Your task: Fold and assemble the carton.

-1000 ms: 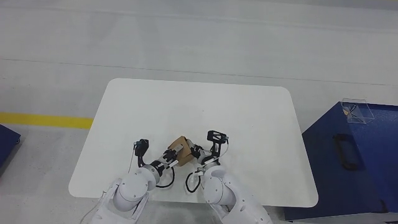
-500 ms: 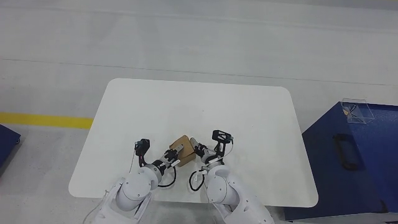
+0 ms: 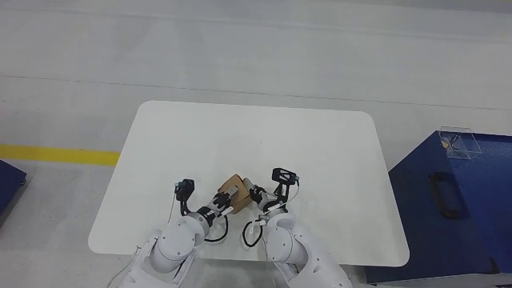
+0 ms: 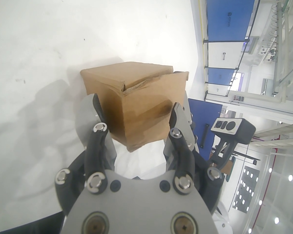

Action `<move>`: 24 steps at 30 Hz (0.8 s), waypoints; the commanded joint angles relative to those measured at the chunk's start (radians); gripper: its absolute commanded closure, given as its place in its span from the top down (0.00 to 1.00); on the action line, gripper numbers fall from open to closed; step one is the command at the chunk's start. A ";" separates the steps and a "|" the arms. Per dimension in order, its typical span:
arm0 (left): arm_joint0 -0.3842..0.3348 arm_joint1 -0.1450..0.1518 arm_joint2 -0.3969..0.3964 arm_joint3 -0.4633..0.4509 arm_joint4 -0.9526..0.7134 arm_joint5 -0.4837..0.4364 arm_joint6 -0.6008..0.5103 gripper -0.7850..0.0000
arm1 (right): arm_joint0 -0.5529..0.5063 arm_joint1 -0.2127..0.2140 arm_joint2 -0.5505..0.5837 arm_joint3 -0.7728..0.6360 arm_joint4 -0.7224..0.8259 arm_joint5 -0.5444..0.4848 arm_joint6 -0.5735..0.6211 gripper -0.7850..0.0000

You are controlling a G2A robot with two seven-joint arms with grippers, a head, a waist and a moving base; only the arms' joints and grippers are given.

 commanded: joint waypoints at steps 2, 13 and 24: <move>-0.012 -0.001 0.008 0.013 0.012 0.021 0.000 0.62 | 0.004 -0.002 0.000 0.005 -0.006 0.006 0.006 1.00; -0.030 -0.006 0.019 0.026 0.013 0.047 0.007 0.70 | -0.034 -0.002 0.028 -0.046 0.018 -0.052 0.000 1.00; 0.084 0.006 -0.049 -0.109 0.033 -0.016 0.093 0.75 | -0.005 -0.015 0.002 0.005 -0.010 -0.008 0.031 1.00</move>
